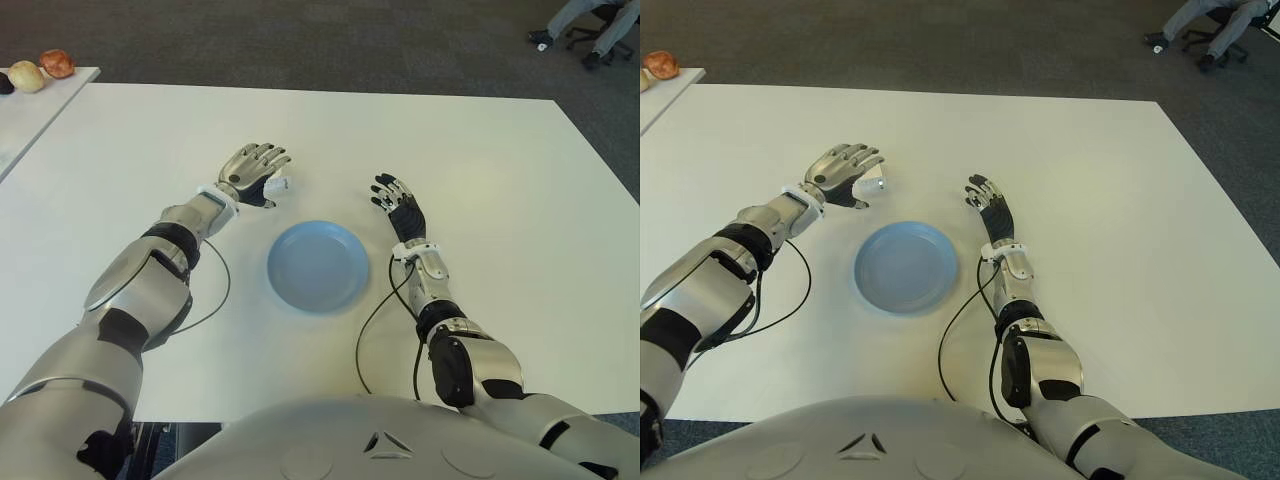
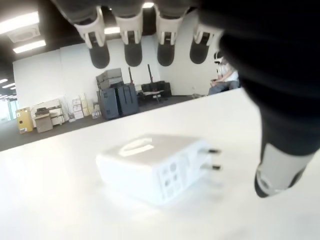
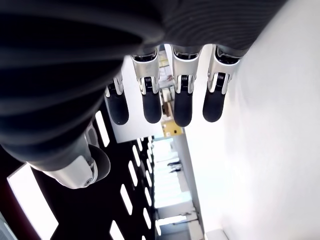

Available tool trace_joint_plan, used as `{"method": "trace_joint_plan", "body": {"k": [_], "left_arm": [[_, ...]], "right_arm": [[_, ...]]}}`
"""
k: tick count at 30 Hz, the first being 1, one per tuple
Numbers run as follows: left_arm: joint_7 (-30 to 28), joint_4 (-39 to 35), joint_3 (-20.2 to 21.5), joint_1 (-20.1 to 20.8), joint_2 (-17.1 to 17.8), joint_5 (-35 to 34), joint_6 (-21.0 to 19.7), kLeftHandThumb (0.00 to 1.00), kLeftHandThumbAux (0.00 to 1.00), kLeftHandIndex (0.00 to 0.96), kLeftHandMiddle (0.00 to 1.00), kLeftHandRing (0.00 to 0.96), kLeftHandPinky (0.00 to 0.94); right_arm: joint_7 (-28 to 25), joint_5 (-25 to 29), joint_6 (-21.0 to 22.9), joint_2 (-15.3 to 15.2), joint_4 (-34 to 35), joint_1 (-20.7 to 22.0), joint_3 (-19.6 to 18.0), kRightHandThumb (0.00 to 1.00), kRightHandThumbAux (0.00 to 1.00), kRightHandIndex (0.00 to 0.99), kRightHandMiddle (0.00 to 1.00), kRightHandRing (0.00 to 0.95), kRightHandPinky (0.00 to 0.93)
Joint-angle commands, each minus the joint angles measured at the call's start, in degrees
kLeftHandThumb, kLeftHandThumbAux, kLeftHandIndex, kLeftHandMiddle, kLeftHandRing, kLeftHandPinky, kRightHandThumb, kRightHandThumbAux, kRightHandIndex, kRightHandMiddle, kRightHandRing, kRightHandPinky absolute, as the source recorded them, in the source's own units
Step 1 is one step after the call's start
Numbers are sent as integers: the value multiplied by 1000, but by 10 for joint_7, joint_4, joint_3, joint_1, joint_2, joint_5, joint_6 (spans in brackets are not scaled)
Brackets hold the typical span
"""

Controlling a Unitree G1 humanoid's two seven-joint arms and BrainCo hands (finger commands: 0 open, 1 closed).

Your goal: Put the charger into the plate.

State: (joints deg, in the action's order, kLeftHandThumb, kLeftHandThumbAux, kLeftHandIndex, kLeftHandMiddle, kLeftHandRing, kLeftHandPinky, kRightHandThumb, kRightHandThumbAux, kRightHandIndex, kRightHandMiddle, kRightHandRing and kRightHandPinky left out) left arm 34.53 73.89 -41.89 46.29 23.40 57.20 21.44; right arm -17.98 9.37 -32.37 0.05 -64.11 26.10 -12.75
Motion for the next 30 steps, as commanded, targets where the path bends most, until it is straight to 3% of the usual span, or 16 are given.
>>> {"method": "trace_joint_plan", "body": {"k": [1,13,30], "left_arm": [[-7,12,-15,-2,-10,5,-2,0,718,0,0,0,0],[-39,15,-26,-31,-8,-9,6,0,760,0,0,0,0],[-125,15,-3,-59,-17,-62,-4,0,746,0,0,0,4]], "right_arm": [[2,4,34,10,-20,-50,-2,247,629,164,169,161,202],[1,6,29,11,-4,-60,-3,212,628,173,167,160,211],[-11,9,35,5,7,-65,-5,205,623,186,165,154,211]]}}
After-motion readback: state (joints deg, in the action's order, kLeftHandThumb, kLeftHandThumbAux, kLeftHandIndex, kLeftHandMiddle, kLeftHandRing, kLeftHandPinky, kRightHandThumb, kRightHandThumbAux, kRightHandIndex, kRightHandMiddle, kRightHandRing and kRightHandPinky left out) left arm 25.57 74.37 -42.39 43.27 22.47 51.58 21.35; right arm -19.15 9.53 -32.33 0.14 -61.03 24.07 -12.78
